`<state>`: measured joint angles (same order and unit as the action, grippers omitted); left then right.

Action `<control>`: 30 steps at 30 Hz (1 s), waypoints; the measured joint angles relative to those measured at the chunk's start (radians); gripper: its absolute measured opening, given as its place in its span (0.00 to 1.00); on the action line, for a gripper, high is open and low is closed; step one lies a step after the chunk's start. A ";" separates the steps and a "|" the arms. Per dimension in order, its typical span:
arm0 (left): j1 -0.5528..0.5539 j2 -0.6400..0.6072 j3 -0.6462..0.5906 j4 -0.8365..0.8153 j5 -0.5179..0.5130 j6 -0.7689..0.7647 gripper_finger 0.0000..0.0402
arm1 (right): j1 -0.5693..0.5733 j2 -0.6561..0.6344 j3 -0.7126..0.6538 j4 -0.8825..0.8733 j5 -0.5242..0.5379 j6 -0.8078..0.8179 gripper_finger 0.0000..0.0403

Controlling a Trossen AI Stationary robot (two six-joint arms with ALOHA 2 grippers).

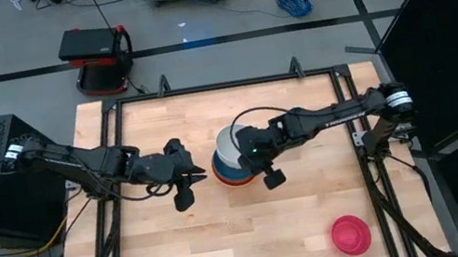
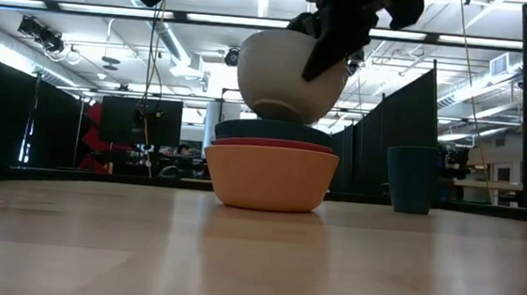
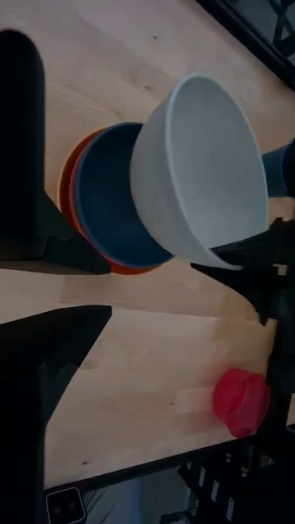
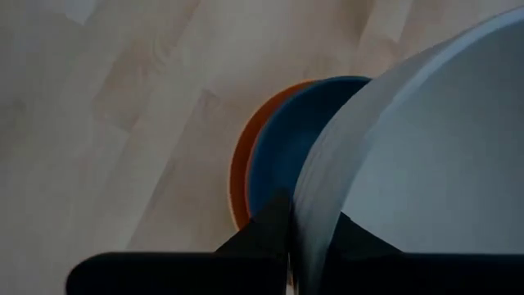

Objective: Nest bowls inside each other
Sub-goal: Stack the white bowl on top of the blue bowl

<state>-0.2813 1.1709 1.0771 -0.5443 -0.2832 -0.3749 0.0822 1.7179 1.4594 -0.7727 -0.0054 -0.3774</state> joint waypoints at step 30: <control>0.000 0.000 0.000 -0.001 0.000 -0.024 0.14 | 0.002 0.124 0.001 0.007 0.061 -0.045 0.00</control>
<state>-0.2813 1.1706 1.0771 -0.5457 -0.2832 -0.3984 0.0840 1.8420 1.4609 -0.7658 0.0560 -0.4226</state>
